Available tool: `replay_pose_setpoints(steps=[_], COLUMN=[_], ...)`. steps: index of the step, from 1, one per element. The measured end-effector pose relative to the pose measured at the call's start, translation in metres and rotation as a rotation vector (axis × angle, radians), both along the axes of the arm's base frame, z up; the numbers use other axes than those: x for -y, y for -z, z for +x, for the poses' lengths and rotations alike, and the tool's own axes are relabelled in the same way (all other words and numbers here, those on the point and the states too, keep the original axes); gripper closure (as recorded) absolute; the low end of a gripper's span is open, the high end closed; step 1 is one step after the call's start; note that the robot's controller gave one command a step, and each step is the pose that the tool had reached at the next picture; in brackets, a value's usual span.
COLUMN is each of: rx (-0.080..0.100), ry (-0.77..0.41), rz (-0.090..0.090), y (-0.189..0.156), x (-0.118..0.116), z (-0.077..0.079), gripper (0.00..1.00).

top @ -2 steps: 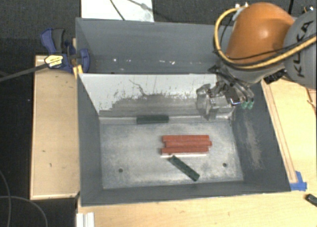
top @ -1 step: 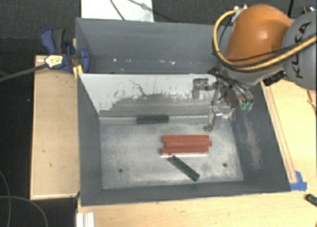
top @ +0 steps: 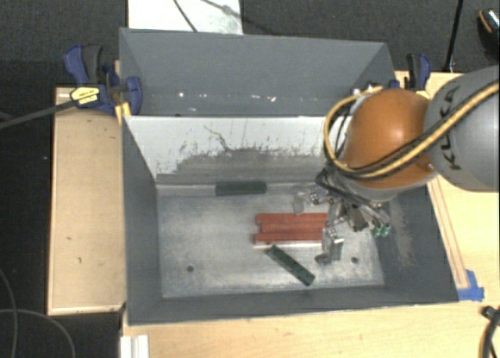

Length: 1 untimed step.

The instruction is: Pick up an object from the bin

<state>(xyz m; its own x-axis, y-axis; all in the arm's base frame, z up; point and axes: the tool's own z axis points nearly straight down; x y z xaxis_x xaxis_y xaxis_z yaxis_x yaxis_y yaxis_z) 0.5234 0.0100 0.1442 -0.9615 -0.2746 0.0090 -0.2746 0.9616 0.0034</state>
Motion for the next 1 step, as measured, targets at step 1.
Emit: replay_pose_setpoints(steps=[1], rx=[0.015], ry=[-0.429], rz=[0.002], y=[-0.0112], x=[-0.0115], z=[0.021], gripper=[0.0])
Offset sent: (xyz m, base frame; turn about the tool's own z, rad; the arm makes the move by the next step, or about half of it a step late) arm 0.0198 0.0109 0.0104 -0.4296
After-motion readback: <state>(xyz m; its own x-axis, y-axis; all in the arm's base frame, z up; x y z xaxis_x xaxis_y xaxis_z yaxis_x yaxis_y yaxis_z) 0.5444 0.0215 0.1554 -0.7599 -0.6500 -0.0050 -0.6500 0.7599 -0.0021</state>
